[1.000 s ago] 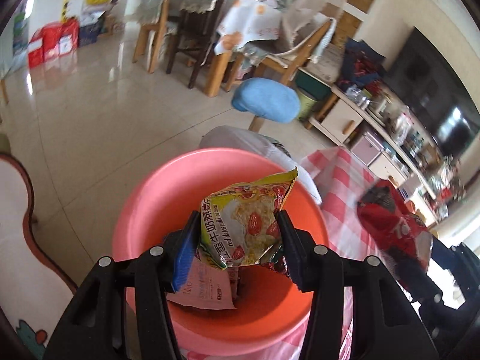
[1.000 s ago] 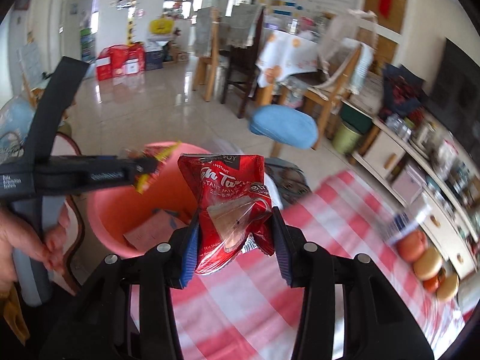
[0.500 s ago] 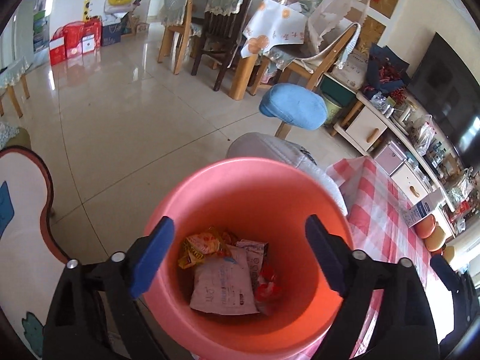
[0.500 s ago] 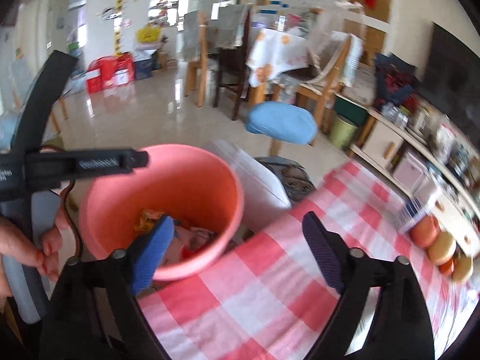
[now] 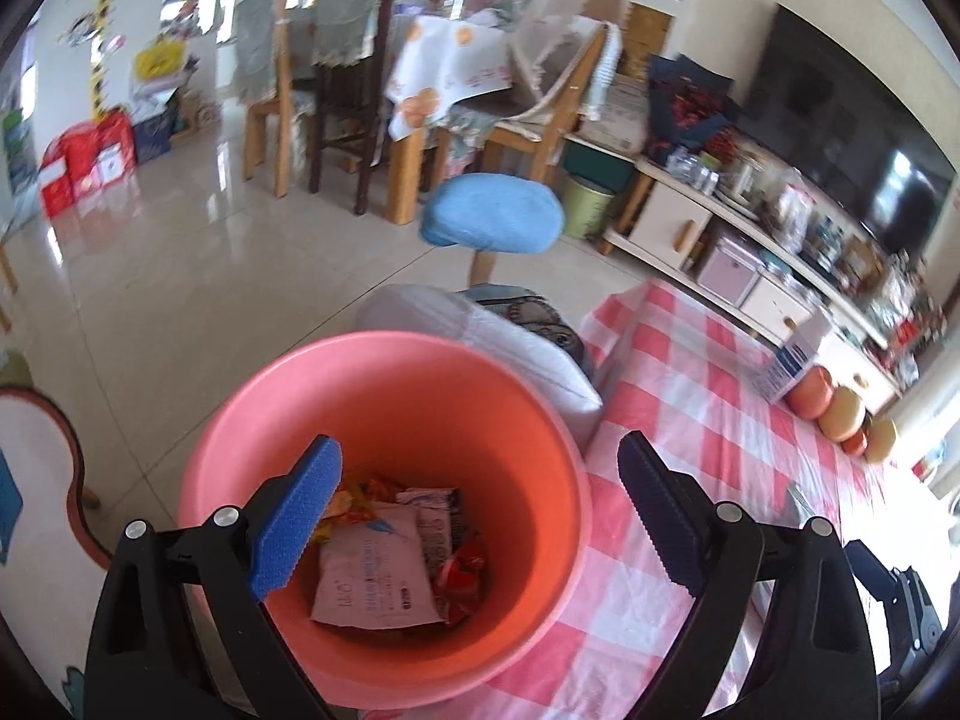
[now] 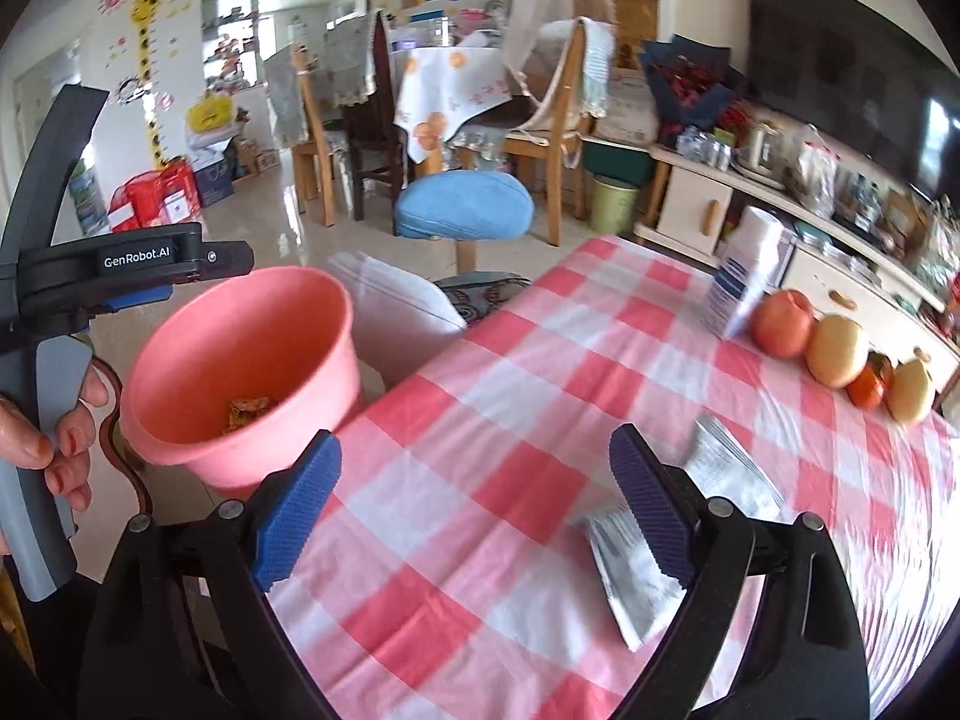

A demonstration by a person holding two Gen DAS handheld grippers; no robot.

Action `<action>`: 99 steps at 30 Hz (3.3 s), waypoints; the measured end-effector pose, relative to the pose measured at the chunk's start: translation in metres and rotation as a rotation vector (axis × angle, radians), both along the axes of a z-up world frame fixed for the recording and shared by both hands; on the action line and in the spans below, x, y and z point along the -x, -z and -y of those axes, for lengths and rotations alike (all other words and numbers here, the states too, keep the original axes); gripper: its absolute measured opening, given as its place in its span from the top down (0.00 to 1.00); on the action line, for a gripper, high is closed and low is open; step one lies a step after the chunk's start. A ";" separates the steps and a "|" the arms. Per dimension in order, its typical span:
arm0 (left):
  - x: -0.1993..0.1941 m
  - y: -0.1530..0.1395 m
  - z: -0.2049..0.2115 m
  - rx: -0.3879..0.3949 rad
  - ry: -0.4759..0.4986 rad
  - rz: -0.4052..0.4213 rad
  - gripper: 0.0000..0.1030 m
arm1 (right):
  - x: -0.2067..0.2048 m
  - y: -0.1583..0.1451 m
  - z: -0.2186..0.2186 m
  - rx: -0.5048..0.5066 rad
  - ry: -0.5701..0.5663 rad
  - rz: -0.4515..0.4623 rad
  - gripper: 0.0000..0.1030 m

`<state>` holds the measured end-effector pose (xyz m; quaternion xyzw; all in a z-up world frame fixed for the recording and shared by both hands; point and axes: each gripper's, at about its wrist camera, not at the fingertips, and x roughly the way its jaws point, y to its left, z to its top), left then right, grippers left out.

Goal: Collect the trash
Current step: 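Move both tools back over the table toward the white bag and foil packet, then close the left tool on the white bag while the right tool grasps the silver foil packet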

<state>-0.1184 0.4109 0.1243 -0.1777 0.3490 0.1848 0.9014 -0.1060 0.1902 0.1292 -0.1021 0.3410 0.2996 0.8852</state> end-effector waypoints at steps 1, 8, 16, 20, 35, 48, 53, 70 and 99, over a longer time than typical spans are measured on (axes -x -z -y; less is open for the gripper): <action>-0.003 -0.003 0.009 -0.014 0.022 0.001 0.10 | -0.001 0.000 0.005 -0.003 0.008 0.000 0.11; -0.018 -0.013 0.050 -0.073 0.102 -0.007 0.10 | -0.002 -0.001 0.043 -0.046 0.069 -0.018 0.08; -0.028 -0.020 0.092 -0.135 0.179 -0.017 0.10 | -0.001 -0.003 0.079 -0.066 0.120 -0.025 0.08; -0.032 -0.021 0.113 -0.171 0.219 -0.024 0.10 | 0.000 -0.003 0.097 -0.066 0.138 -0.018 0.07; -0.048 -0.021 0.177 -0.267 0.367 -0.053 0.10 | -0.004 0.005 0.171 -0.096 0.217 -0.024 0.07; -0.071 0.016 0.235 -0.184 0.669 -0.188 0.10 | -0.024 0.022 0.241 -0.128 0.312 -0.061 0.07; -0.088 0.046 0.270 -0.261 0.759 -0.297 0.10 | -0.034 0.030 0.266 -0.169 0.353 -0.108 0.07; -0.133 0.102 0.297 -0.307 0.791 -0.483 0.10 | -0.044 0.045 0.277 -0.191 0.316 -0.187 0.07; -0.117 0.038 0.220 0.027 0.609 -0.225 0.35 | -0.062 0.080 0.194 -0.055 0.076 -0.217 0.07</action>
